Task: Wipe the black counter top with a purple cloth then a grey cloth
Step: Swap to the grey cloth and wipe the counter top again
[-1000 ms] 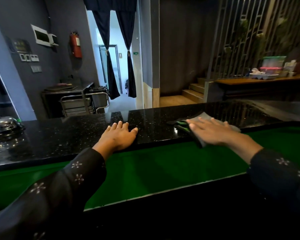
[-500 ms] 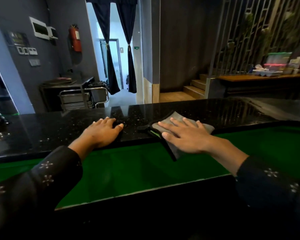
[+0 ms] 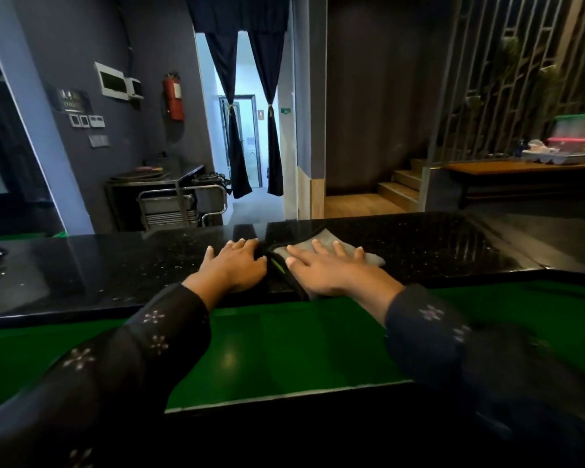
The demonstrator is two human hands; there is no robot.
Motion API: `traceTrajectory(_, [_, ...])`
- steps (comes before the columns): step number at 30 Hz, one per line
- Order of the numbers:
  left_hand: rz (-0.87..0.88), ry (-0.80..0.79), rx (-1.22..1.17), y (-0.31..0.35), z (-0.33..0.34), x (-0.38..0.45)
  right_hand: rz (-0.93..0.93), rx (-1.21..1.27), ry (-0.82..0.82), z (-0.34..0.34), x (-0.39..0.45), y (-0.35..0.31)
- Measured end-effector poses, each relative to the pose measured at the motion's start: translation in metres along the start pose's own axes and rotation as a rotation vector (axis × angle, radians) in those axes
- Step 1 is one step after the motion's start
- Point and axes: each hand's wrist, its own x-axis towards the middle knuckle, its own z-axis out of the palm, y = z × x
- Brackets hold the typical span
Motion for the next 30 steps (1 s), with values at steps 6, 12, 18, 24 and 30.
traceTrajectory(6, [-0.068, -0.065, 0.008, -0.001, 0.016, 0.016, -0.090, -0.007, -0.027, -0.005, 0.009, 0.050])
traceTrajectory(12, [-0.095, -0.051, 0.020, 0.000, 0.019, 0.019, 0.002, -0.051, -0.034, -0.017, 0.103, 0.018])
traceTrajectory(18, [-0.091, -0.057, 0.014, 0.001, 0.016, 0.018, -0.206, -0.066, -0.054, -0.019, 0.146, 0.009])
traceTrajectory(24, [-0.100, -0.052, 0.012, -0.002, 0.018, 0.019, 0.090, 0.017, 0.016, -0.037, 0.143, 0.123])
traceTrajectory(30, [-0.104, -0.057, -0.009, 0.001, 0.016, 0.018, 0.183, 0.002, 0.083, -0.032, 0.104, 0.094])
